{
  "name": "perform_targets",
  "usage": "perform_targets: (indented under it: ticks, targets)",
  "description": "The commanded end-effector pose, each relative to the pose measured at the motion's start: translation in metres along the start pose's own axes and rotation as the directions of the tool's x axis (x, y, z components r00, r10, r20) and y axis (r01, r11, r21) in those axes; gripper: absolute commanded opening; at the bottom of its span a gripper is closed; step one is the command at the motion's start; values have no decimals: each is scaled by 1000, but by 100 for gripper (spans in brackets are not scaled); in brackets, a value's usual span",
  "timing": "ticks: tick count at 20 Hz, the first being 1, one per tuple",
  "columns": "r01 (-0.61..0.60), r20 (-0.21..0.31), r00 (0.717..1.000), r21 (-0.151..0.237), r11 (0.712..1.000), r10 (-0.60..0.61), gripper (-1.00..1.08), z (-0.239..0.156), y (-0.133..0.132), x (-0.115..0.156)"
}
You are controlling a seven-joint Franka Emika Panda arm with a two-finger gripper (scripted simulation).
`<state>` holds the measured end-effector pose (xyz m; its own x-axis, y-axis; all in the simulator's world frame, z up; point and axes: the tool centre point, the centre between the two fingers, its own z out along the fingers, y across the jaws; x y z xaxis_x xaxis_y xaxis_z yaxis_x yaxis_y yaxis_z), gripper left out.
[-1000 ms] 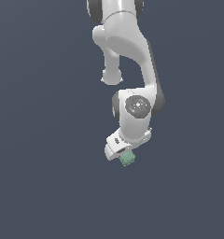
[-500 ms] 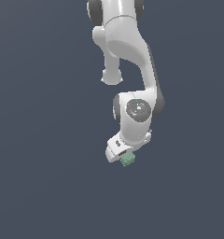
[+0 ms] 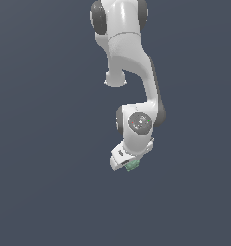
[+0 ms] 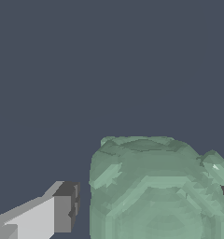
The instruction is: Pick up the object and move it to a goal position.
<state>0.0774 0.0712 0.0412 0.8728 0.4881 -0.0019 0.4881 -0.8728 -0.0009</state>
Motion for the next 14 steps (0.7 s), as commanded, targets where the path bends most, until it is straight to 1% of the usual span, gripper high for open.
perform_targets:
  ticks: [1,3,4,14]
  targets:
    - [0,-2,1000,-1,1000,0,100,3,1,1]
    - [0,-2,1000,-1,1000,0,100,2,1,2]
    - [0,-2,1000,-1,1000,0,-100,2,1,2]
    - [0,-2,1000,-1,1000,0,-100,2,1,2]
